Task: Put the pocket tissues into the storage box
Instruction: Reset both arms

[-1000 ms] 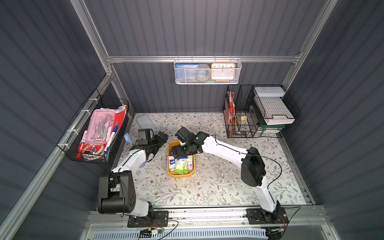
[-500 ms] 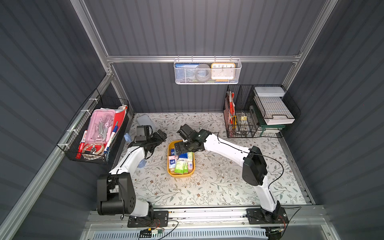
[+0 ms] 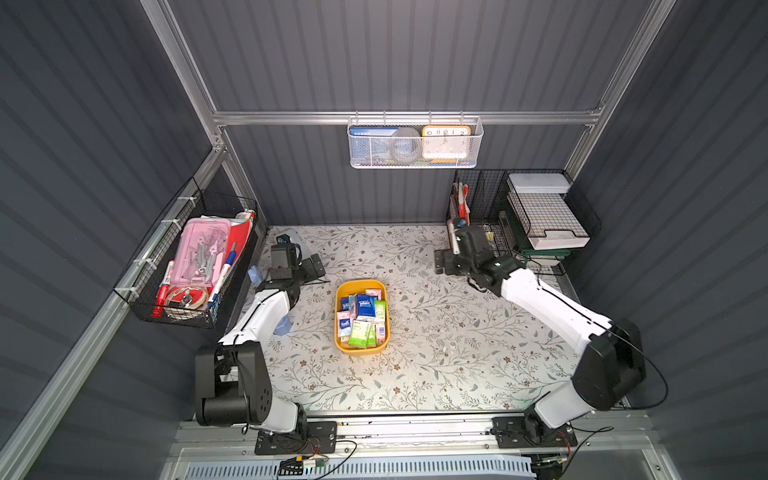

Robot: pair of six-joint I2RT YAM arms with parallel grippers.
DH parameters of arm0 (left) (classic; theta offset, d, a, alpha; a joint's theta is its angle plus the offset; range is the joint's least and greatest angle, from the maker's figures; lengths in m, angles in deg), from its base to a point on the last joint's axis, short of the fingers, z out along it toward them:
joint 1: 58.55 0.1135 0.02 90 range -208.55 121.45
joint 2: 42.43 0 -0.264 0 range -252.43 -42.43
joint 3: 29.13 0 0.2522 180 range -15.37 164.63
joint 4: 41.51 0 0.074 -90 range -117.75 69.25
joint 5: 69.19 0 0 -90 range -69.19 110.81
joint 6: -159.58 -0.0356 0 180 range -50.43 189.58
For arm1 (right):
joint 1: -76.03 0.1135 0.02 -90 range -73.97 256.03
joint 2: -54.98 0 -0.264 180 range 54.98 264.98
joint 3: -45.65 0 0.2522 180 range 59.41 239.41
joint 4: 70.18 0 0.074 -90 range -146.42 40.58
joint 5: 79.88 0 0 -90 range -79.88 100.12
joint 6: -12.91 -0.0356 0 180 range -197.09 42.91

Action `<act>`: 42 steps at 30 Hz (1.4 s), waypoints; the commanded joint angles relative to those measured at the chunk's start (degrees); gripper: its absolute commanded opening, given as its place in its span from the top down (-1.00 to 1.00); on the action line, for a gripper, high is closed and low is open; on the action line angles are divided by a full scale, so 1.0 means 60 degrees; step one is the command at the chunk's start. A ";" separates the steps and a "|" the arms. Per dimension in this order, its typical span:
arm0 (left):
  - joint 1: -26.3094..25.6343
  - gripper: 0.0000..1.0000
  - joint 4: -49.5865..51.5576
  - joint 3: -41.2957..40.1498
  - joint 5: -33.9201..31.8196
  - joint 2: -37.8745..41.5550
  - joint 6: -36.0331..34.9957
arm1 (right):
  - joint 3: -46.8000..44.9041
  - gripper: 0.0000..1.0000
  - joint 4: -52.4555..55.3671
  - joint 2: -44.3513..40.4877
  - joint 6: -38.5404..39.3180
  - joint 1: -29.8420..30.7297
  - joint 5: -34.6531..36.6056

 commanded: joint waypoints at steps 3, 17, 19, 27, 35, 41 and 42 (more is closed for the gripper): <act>0.0060 -0.98 -0.2428 -0.0954 -0.0114 -0.0965 -0.1198 | -0.3734 -0.98 -0.4033 -0.1407 0.1897 -0.1252 0.0357; -0.0826 -0.98 -0.7718 -0.3755 -0.1192 -0.1777 -0.2410 | -0.6267 -0.98 -0.8155 0.0145 0.1171 -0.3459 -0.0521; -0.0950 -0.98 -0.9464 -0.4635 -0.1337 -0.1948 -0.2388 | -0.6890 -0.98 -0.9496 0.0157 0.0994 -0.3685 -0.0757; -0.0951 -0.98 -0.9496 -0.4501 -0.1695 -0.2018 -0.2307 | -0.7543 -0.98 -1.0106 0.0032 0.0562 -0.4077 -0.1275; -0.0952 -0.98 -0.9284 -0.4442 -0.1652 -0.1969 -0.2261 | -0.7642 -0.98 -1.0814 0.0353 0.0613 -0.4076 -0.1298; -0.0954 -0.98 -0.9266 -0.4440 -0.1643 -0.1975 -0.2258 | -0.7792 -0.98 -1.1486 0.0535 0.0680 -0.4094 -0.1420; -0.0951 -0.98 -0.9274 -0.4440 -0.1651 -0.1964 -0.2254 | -0.7800 -0.98 -1.1448 0.0515 0.0667 -0.4107 -0.1409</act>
